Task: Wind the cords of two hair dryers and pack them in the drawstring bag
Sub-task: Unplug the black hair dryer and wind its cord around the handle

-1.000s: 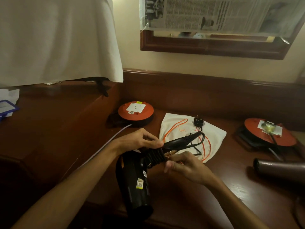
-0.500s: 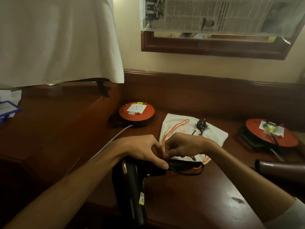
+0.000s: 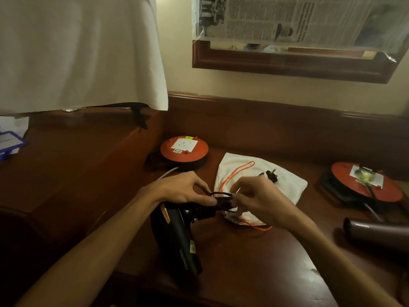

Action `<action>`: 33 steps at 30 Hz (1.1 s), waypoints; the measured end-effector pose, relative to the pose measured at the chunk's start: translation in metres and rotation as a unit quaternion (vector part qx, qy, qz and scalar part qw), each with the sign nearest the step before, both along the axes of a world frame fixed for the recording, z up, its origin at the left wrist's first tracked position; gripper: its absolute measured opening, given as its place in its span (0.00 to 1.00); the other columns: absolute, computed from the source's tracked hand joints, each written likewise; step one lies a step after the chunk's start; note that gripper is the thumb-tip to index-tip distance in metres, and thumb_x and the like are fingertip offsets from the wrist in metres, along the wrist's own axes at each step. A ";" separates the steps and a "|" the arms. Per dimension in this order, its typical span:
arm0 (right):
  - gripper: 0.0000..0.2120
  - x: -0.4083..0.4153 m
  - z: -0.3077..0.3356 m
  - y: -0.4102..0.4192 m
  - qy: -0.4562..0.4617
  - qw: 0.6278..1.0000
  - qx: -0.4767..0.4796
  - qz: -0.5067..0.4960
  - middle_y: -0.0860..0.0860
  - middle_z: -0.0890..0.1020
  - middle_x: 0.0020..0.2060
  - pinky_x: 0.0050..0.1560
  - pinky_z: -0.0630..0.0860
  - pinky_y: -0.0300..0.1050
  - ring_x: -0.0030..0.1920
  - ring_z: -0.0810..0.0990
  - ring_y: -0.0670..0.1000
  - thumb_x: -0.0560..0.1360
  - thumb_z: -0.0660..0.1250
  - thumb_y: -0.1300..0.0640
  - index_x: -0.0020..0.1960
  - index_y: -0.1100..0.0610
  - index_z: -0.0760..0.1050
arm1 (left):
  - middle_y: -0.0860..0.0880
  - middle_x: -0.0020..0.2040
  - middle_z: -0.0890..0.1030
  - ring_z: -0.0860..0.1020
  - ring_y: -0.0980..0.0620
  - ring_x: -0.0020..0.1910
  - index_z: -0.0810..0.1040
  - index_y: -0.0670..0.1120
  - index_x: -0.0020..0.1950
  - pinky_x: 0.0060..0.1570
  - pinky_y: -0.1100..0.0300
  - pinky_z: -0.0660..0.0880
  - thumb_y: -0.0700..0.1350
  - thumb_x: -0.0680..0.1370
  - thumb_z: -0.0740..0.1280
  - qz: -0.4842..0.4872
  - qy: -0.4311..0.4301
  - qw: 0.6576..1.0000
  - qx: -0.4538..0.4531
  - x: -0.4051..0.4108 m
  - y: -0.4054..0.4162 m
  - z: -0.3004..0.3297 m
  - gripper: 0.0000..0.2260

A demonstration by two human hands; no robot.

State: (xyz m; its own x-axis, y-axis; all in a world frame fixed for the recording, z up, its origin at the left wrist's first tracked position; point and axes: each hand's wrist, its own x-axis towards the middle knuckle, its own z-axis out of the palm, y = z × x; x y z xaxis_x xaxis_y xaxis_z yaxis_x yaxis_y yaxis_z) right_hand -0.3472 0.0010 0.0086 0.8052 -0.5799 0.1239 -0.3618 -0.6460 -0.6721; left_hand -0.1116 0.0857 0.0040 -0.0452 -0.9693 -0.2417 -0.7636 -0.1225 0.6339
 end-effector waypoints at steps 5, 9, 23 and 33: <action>0.14 -0.021 -0.028 0.020 -0.134 0.987 0.076 0.053 0.53 0.86 0.38 0.37 0.82 0.50 0.35 0.84 0.52 0.81 0.67 0.60 0.64 0.49 0.81 | 0.57 0.52 0.87 0.83 0.55 0.56 0.86 0.59 0.56 0.67 0.44 0.75 0.73 0.68 0.72 0.050 0.094 0.993 -0.058 0.014 0.002 -0.007 0.25; 0.14 -0.022 -0.053 0.024 -0.217 0.969 0.110 0.054 0.53 0.85 0.40 0.38 0.78 0.59 0.39 0.83 0.59 0.79 0.68 0.63 0.59 0.49 0.85 | 0.50 0.53 0.87 0.85 0.50 0.55 0.87 0.51 0.57 0.56 0.55 0.79 0.57 0.75 0.75 0.047 0.171 0.982 -0.063 0.007 0.004 -0.007 0.16; 0.09 -0.023 -0.050 0.012 -0.110 0.985 0.051 0.125 0.50 0.85 0.39 0.41 0.78 0.58 0.40 0.83 0.52 0.80 0.70 0.51 0.46 0.55 0.85 | 0.47 0.53 0.88 0.86 0.53 0.52 0.84 0.41 0.62 0.49 0.65 0.77 0.56 0.68 0.75 0.015 0.260 0.964 -0.056 -0.006 0.014 -0.013 0.28; 0.08 0.022 -0.021 -0.033 0.200 0.948 -0.003 0.248 0.53 0.83 0.38 0.42 0.77 0.48 0.38 0.80 0.50 0.77 0.70 0.58 0.48 0.63 0.82 | 0.53 0.47 0.88 0.85 0.59 0.45 0.87 0.47 0.58 0.53 0.61 0.78 0.51 0.75 0.77 -0.047 0.132 0.987 0.077 -0.023 0.022 0.006 0.14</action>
